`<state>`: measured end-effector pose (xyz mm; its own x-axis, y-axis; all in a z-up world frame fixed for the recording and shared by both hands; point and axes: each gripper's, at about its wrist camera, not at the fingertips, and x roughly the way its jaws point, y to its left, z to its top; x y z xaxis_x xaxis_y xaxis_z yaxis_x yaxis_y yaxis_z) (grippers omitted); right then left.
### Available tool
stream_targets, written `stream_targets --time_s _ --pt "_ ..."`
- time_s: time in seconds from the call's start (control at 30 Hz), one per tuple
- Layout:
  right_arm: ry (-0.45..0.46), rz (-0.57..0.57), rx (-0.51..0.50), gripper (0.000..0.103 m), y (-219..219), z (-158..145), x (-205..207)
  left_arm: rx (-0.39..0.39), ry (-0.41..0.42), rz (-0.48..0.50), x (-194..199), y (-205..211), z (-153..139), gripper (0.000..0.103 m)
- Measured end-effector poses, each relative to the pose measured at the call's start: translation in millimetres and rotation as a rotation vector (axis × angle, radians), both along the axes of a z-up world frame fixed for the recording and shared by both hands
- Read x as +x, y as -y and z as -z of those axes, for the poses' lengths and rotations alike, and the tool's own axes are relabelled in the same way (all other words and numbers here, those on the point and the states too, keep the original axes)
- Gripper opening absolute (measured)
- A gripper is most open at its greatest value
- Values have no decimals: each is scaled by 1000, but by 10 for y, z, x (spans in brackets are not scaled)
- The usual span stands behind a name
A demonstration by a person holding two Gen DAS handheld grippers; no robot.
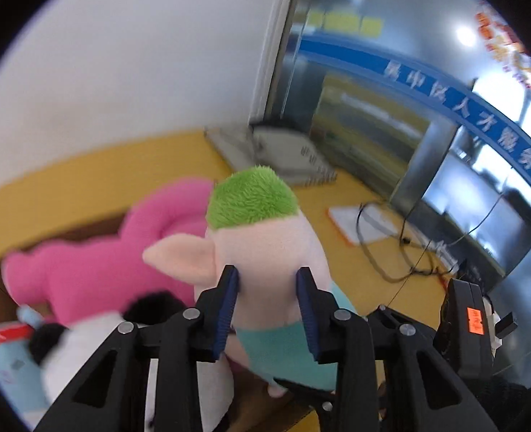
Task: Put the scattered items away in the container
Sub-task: 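Carry the pig with both grippers and lower it beside the panda, then open both grippers and withdraw them toward the clear phone case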
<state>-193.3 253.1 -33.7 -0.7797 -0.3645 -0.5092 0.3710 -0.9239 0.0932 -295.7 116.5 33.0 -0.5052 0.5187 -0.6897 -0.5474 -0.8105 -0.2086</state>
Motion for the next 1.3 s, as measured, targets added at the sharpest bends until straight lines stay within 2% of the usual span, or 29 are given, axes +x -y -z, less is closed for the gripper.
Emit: stream_targets --time_s 0.07,0.1,0.17,0.23,0.33,0.47,0.53,0.6,0.63,0.67,0.7,0.77,0.83,0.9,0.97,1.07,1.17,1.3 --pt "86 22 13 75 -69 288 -135 -12 -4 -10 17 -50 217 26" --pt "84 23 29 75 -98 344 -144 3 -8 -13 45 -28 248 26" --pt "62 20 99 75 -36 333 -54 50 15 -11 40 52 285 26" --pt "80 17 104 75 -32 316 12 79 54 -9 9 144 353 27" --pt "66 8 171 75 4 354 86 20 36 -12 53 134 364 29" --pt "87 3 185 76 -14 470 21 -50 25 -58 101 40 368 30" --pt "108 -5 197 77 -26 477 -4 -79 22 -80 118 10 375 34" --pt "131 0 217 79 -38 480 -61 -85 32 -120 171 35 310 41" --pt "137 11 236 80 -33 481 -77 -61 39 -132 226 80 241 43" --pt "147 21 250 81 -28 463 -80 -22 35 -131 315 151 141 42" --pt "164 23 239 88 -46 434 -76 10 11 -126 426 230 33 42" --pt "163 19 189 97 -122 320 12 32 -77 -137 736 412 -208 47" --pt "125 33 139 100 -211 126 245 2 -184 -188 1090 631 -404 82" --pt "113 45 83 103 -299 -51 435 -55 -269 -262 1442 861 -502 85" --pt "120 83 49 103 -325 -212 638 -102 -301 -318 1722 1090 -490 85" --pt "137 166 70 103 -253 -340 858 -128 -289 -421 2015 1387 -375 85" --pt "135 247 108 103 -153 -369 1026 -111 -240 -505 2240 1649 -196 85" --pt "111 270 149 103 9 -406 1215 -90 -184 -569 2406 1779 -14 85"
